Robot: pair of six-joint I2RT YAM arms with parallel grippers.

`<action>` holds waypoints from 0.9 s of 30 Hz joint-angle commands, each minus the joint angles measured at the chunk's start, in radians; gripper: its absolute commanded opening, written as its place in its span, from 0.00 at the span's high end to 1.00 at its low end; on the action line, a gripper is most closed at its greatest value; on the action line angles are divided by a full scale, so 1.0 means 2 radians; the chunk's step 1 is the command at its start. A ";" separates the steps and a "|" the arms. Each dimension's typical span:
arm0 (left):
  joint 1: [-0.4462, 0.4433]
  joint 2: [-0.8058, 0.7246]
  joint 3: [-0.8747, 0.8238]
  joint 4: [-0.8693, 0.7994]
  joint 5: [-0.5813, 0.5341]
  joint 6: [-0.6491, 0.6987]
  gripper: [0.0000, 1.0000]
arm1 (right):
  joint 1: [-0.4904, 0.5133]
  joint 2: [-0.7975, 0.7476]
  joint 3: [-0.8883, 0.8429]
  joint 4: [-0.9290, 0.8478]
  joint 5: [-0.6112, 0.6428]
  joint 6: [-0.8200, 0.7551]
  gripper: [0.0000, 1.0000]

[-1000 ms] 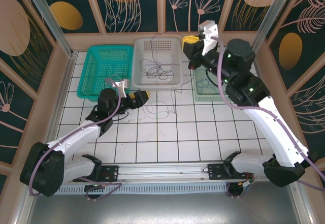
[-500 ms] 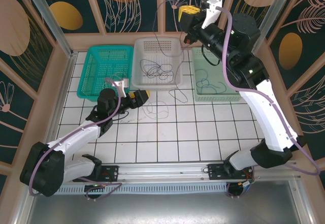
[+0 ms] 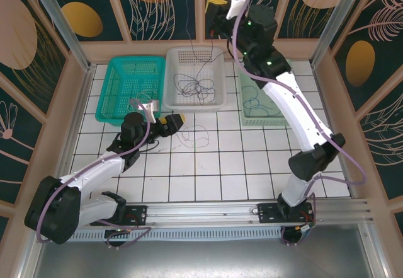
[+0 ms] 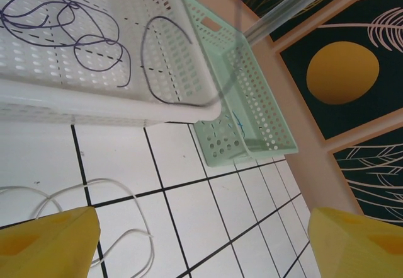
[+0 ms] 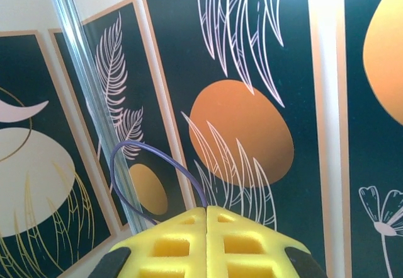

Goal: Untangle the cables

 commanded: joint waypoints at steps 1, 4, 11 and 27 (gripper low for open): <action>0.003 -0.012 -0.006 0.013 -0.009 0.004 0.14 | -0.008 0.029 0.032 0.046 0.006 0.019 1.00; 0.003 -0.011 -0.006 0.010 -0.011 0.008 0.14 | -0.028 0.065 0.045 0.036 0.000 0.031 1.00; 0.003 -0.006 -0.005 0.007 -0.014 0.010 0.14 | -0.051 0.153 0.060 -0.033 -0.048 0.063 1.00; 0.003 -0.002 -0.003 -0.001 -0.017 0.006 0.14 | -0.055 0.271 0.044 -0.145 -0.104 0.090 0.95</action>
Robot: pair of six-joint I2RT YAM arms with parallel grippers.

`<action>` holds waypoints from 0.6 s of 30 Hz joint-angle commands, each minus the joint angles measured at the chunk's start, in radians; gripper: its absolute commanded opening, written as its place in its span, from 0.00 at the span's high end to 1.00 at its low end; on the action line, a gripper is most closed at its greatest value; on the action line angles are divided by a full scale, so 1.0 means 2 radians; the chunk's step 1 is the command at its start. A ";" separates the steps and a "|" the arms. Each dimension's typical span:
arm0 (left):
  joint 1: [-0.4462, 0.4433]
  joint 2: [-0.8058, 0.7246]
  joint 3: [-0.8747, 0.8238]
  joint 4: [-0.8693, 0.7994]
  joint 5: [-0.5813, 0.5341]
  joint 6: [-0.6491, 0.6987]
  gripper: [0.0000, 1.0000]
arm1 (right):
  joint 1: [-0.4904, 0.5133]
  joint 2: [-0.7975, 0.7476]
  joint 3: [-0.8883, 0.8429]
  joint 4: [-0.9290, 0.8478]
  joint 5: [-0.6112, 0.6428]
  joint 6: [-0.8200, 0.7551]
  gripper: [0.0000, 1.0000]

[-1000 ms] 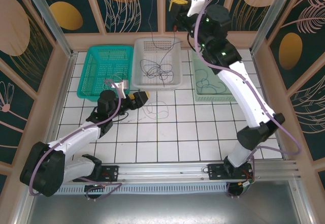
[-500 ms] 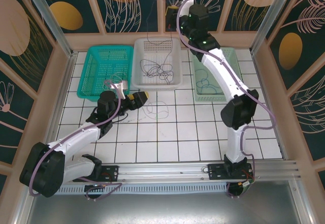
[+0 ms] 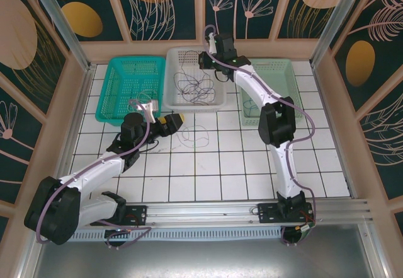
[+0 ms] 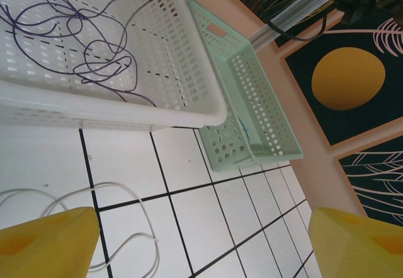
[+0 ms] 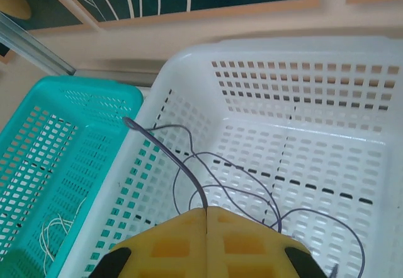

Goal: Untangle the cables

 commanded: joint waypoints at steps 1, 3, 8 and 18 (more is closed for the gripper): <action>0.003 0.001 -0.003 -0.002 -0.006 0.005 0.14 | 0.001 -0.005 -0.007 -0.014 -0.017 0.009 0.88; 0.003 0.002 -0.003 -0.008 -0.009 0.005 0.13 | 0.000 -0.007 -0.005 -0.028 -0.008 0.004 0.58; 0.003 0.016 0.001 -0.037 -0.021 -0.001 0.13 | 0.000 -0.051 -0.018 -0.037 0.035 -0.009 0.30; 0.003 0.031 0.002 -0.114 -0.026 0.045 0.20 | 0.002 -0.237 -0.224 0.039 0.026 -0.019 0.27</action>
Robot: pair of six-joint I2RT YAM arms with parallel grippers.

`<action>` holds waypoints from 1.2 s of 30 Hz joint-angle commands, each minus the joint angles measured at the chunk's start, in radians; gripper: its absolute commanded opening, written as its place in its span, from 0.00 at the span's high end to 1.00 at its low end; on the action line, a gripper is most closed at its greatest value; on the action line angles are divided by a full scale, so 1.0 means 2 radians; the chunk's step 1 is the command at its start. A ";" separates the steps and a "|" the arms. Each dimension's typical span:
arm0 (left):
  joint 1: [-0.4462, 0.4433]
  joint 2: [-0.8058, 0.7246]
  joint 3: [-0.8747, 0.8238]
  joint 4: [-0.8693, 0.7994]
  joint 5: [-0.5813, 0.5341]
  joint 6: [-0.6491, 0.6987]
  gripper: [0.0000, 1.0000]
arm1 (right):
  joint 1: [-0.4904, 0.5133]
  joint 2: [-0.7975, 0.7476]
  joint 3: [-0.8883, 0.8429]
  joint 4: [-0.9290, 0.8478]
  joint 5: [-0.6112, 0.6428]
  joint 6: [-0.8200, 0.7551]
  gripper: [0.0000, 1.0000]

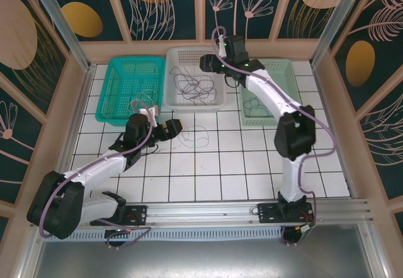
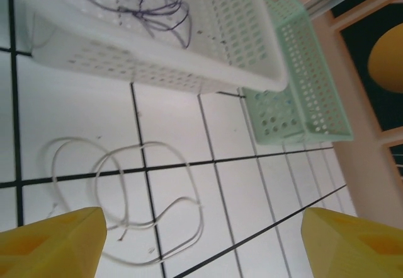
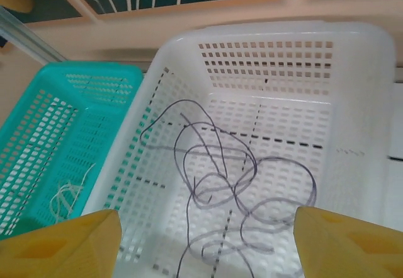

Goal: Untangle the cables

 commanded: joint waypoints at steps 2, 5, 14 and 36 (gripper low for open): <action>0.003 0.005 -0.002 -0.050 -0.008 0.032 0.21 | 0.004 -0.101 -0.108 0.057 -0.021 -0.012 0.27; 0.002 0.007 -0.006 -0.050 -0.014 0.030 0.22 | 0.012 -0.157 -0.195 0.063 -0.005 -0.014 0.29; 0.000 0.066 0.027 -0.078 -0.023 0.043 0.32 | 0.099 -0.262 -0.398 0.085 0.038 -0.013 0.38; 0.000 0.006 0.007 -0.072 -0.048 0.037 0.30 | 0.192 -0.052 -0.356 0.035 0.167 0.064 0.54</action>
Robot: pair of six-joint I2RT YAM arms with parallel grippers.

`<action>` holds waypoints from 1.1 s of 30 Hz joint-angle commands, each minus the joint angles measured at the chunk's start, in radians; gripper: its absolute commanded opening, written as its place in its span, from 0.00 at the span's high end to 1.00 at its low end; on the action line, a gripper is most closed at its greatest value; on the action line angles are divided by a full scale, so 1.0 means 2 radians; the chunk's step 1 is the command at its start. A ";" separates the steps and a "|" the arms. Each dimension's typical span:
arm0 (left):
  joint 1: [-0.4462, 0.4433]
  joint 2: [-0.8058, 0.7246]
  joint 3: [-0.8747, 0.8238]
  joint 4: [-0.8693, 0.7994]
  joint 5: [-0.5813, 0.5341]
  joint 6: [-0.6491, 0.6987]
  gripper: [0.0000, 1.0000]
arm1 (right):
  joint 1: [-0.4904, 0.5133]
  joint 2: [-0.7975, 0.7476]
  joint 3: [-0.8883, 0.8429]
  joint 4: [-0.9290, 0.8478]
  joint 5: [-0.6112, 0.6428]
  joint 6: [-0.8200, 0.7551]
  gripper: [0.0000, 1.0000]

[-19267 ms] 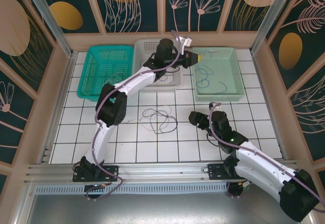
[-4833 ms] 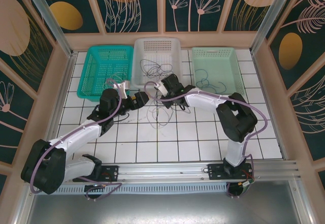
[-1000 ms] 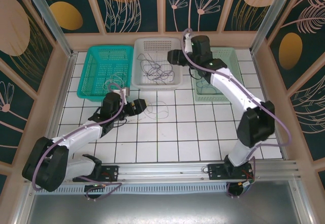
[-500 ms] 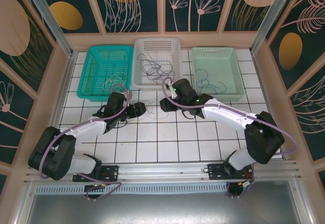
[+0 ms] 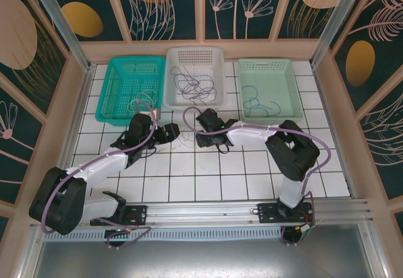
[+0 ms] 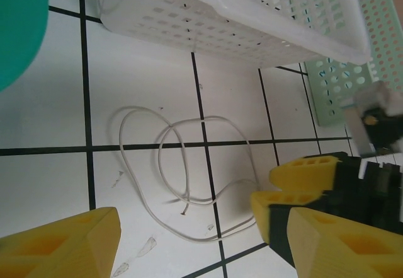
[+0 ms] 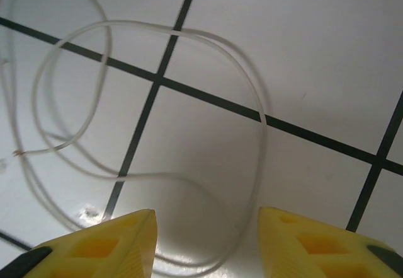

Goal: Untangle the cables

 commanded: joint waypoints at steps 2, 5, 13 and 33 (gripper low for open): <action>0.000 -0.008 -0.007 -0.001 -0.011 0.005 0.29 | 0.005 0.024 0.025 -0.020 0.043 0.035 0.53; -0.001 -0.006 -0.007 0.002 -0.009 0.005 0.29 | 0.006 0.040 0.036 -0.029 0.062 0.058 0.54; 0.000 -0.010 -0.008 0.003 -0.007 0.004 0.29 | 0.014 0.043 0.020 -0.043 0.070 0.073 0.89; -0.026 0.025 0.012 0.050 0.056 0.021 0.30 | 0.020 -0.207 -0.187 0.072 0.027 0.038 1.00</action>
